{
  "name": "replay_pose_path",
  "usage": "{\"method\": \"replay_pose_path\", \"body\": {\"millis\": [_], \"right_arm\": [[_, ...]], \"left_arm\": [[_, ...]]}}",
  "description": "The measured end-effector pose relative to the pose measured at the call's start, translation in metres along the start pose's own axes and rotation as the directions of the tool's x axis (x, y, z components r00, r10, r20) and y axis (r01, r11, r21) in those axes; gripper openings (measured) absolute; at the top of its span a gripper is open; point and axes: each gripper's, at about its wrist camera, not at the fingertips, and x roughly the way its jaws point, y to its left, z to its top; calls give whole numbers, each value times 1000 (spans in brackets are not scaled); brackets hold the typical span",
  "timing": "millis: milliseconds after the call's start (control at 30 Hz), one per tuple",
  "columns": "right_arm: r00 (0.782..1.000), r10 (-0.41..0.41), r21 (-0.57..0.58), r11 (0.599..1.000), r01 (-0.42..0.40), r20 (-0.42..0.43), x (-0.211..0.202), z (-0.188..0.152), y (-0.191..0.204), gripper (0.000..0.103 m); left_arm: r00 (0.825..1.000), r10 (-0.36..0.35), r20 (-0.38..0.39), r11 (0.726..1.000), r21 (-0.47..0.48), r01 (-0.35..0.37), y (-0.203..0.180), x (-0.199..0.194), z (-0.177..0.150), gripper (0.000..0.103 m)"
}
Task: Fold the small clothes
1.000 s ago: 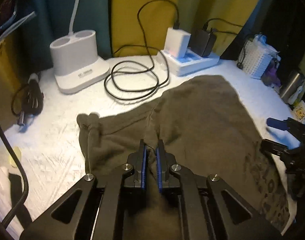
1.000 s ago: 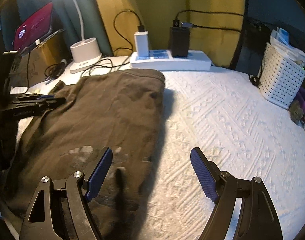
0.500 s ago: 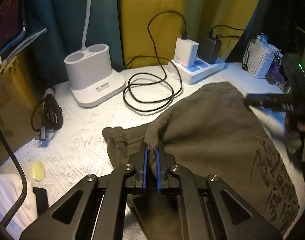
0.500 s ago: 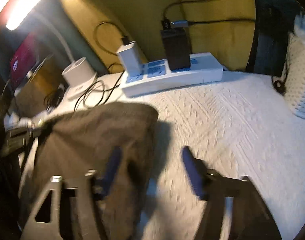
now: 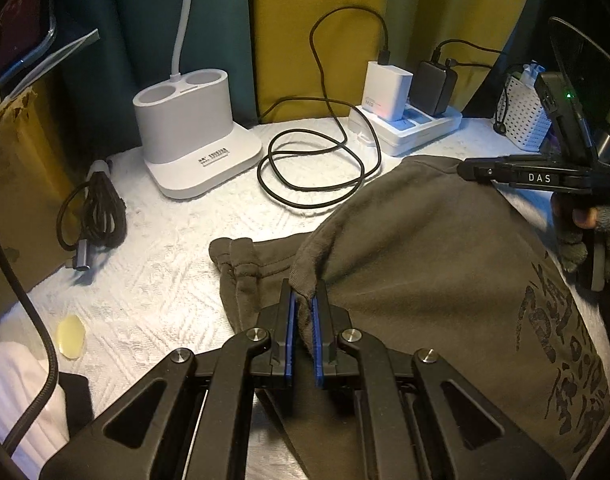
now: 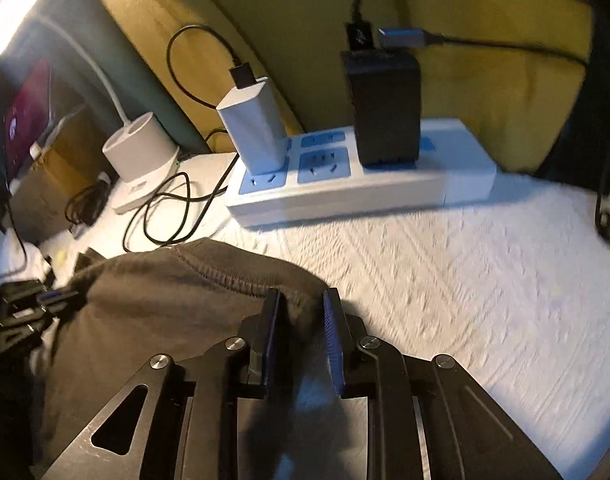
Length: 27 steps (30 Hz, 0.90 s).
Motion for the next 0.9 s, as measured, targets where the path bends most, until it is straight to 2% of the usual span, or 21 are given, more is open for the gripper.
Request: {"method": "replay_pose_path", "body": {"millis": [67, 133, 200, 267, 333, 433, 500, 567, 633, 700, 800, 833, 900], "right_arm": [[999, -37, -56, 998, 38, 17, -1, 0, 2, 24], [996, -80, -75, 994, 82, 31, -2, -2, 2, 40], [992, -121, -75, 989, 124, 48, -7, -4, 0, 44], [983, -165, -55, 984, 169, 75, -18, -4, -3, 44], [967, -228, -30, 972, 233, 117, -35, -5, -8, 46], [972, -190, -9, 981, 193, 137, -53, -9, -10, 46], [979, -169, -48, 983, 176, 117, -54, -17, 0, 46], [983, -162, -79, 982, 169, 87, -47, -26, 11, 46], [983, -173, -101, 979, 178, 55, -38, -35, 19, 46], [975, -219, -126, 967, 221, 29, -29, -47, 22, 46], [967, -250, -130, 959, 253, 44, -31, -55, 25, 46], [963, -263, -131, 955, 268, 49, -35, -57, 25, 46], [956, -289, -120, 949, 293, 44, -42, -60, 22, 47]], "left_arm": [[1000, 3, 0, 1000, 1, -3, 1, 1, 0, 6], [1000, 3, -2, 1000, -3, -3, 1, 2, 0, 7], [1000, 8, -3, 1000, -4, -8, 1, 1, 1, 7], [1000, 8, 0, 1000, -12, -8, 0, -4, 4, 9], [1000, 7, 9, 1000, -19, -6, -2, -14, 7, 9], [999, -7, 47, 1000, -26, 9, -11, -34, 7, 13], [997, -13, 70, 1000, -26, 15, -18, -47, 3, 32], [996, -29, 83, 999, -28, 32, -26, -57, -4, 38], [997, -36, 71, 999, -10, 36, -33, -58, -13, 38], [999, -26, 36, 1000, 3, 25, -38, -50, -22, 38], [999, -7, -38, 1000, 3, 7, -37, -33, -39, 38], [999, 20, -50, 1000, 1, -20, -34, -29, -45, 38], [999, 30, -39, 999, -28, -31, -30, -33, -49, 38]]}}
